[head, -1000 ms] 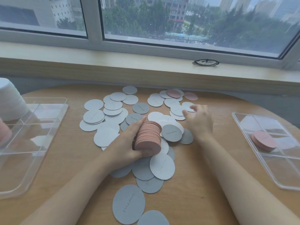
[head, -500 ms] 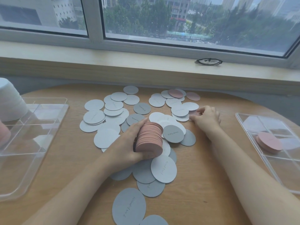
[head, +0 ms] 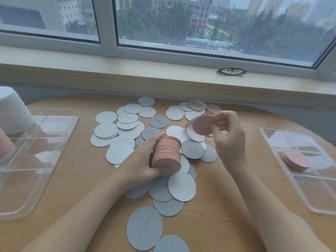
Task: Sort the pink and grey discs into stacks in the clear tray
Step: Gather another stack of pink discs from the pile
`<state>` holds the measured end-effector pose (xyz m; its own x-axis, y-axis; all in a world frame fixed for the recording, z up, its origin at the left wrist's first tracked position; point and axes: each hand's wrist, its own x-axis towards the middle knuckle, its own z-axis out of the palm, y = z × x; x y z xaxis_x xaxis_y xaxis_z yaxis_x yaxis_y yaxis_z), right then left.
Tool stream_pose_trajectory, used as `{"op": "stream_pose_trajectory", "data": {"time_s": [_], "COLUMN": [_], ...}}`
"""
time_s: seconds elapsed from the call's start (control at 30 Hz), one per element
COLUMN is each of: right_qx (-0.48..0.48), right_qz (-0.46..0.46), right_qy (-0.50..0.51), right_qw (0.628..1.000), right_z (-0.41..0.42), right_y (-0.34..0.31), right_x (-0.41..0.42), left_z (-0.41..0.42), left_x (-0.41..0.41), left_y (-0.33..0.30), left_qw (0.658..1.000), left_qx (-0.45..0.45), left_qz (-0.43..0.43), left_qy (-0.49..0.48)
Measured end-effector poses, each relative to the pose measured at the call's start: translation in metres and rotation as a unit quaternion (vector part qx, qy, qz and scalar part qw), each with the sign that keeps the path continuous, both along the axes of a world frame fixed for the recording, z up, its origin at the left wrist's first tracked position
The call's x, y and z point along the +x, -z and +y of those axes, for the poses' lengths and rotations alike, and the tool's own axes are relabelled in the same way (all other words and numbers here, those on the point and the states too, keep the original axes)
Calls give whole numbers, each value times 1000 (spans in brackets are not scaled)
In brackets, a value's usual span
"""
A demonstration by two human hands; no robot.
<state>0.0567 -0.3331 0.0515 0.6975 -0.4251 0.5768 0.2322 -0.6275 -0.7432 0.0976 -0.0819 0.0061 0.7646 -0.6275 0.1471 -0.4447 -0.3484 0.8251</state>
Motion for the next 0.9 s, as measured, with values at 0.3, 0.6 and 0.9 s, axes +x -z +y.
{"op": "stream_pose_trajectory", "data": {"time_s": [0.3,0.6,0.9], "right_qx": [30,-231,-201], "right_qz": [125,167,157], "right_qy": [-202,-217,-253], "right_qw": [971,934,933], "right_z": [47,46,46], "right_y": [20,38,34], "right_x": [-1,3,-5], "left_z": [-2,-2,-4], "left_x": [2,3,0], "left_y": [4,3,3], "left_qw": [1000,999,997], "left_qx": [-4,35,71], "left_qz": [4,-26,-36], "left_qy": [-18,-29,-5]}}
